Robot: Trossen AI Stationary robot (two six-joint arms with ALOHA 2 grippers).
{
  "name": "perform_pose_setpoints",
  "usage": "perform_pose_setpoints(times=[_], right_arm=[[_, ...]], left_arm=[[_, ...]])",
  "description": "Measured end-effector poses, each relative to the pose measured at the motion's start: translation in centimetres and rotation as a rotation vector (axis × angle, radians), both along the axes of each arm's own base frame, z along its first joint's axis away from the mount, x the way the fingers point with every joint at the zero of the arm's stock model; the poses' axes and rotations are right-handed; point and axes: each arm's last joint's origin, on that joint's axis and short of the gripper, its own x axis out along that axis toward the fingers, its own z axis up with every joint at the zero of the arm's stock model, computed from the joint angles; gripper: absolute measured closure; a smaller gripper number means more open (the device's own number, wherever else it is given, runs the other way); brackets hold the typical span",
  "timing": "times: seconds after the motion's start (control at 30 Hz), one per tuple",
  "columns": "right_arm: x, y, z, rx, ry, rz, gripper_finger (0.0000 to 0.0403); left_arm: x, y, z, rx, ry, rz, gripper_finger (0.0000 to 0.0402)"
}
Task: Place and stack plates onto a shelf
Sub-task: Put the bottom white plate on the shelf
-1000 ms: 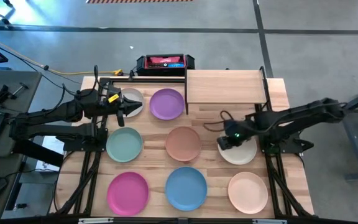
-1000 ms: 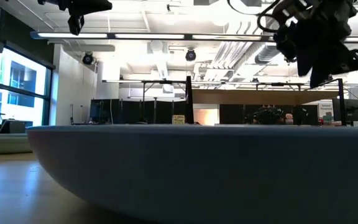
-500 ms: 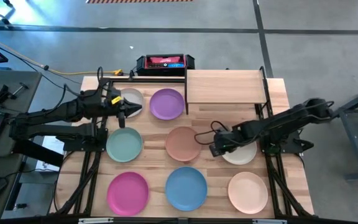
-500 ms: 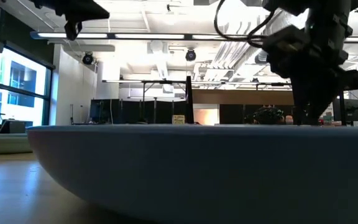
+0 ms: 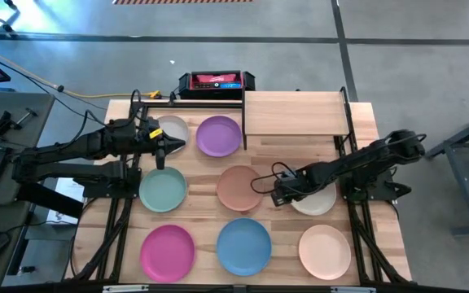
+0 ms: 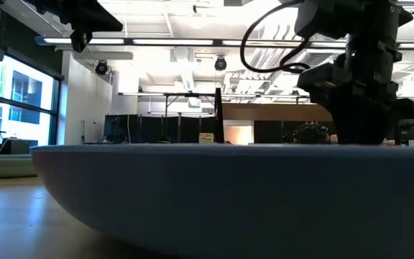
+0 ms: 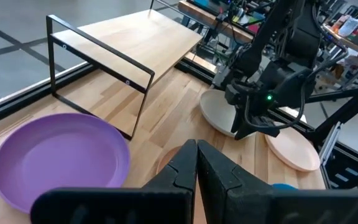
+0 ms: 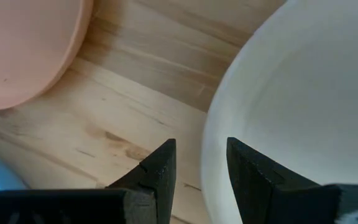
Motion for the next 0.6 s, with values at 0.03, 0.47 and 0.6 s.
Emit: perform_pose_setpoints(times=[0.03, 0.47, 0.6], right_arm=[[0.1, 0.0, -0.1, -0.001, 0.002, 0.000, 0.0281], [0.5, 0.2, -1.3, 0.014, 0.034, -0.033, 0.0282], [0.5, 0.2, -1.3, 0.017, 0.039, -0.050, 0.0299]], left_arm=[[0.0, 0.0, 0.0, 0.000, 0.000, 0.000, 0.0399], [0.0, 0.0, 0.0, 0.001, 0.000, 0.000, 0.0399], [0.0, 0.0, 0.0, 0.000, 0.000, 0.000, 0.0399]])
